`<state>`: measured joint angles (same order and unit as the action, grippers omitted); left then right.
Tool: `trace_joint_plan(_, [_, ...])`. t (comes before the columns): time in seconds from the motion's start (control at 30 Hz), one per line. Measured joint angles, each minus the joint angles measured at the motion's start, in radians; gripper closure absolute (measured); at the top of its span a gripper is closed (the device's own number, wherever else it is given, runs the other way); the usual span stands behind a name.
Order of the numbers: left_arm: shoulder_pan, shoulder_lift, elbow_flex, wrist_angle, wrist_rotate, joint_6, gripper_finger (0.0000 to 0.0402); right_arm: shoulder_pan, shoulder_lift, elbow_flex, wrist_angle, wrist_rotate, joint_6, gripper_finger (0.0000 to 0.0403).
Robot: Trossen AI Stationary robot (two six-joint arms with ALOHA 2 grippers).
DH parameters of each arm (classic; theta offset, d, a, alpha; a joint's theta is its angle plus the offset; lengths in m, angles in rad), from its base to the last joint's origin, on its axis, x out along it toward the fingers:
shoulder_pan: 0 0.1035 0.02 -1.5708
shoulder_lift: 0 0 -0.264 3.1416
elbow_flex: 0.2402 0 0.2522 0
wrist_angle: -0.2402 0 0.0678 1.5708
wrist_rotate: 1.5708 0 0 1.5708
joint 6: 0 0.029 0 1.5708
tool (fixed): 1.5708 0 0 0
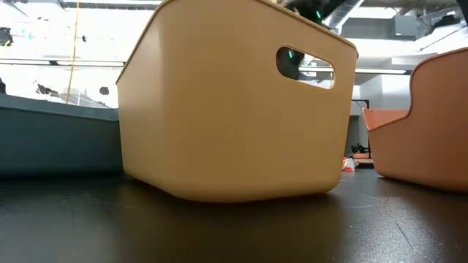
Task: Sort candy
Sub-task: Put the yellow candy into the yellow bin
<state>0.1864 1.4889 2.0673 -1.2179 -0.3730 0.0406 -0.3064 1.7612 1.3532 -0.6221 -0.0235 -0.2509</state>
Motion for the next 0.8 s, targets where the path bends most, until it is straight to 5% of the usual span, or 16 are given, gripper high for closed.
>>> trace_joint_plan(0.23, [0.000, -0.117, -0.304, 0.221, 0.000, -0.001, 0.0147, -0.123, -0.010, -0.143, 0.104, -0.002, 0.135, 0.0121])
trace_joint_plan(0.63, [0.000, -0.349, -0.884, 0.680, 0.003, -0.084, 0.0148, -0.155, 0.134, -0.147, 0.205, -0.077, 0.166, 0.0124])
trace_joint_plan(0.8, [0.000, -0.406, -1.067, 0.843, 0.004, -0.148, 0.0148, -0.157, 0.143, -0.147, 0.230, -0.077, 0.164, 0.0170])
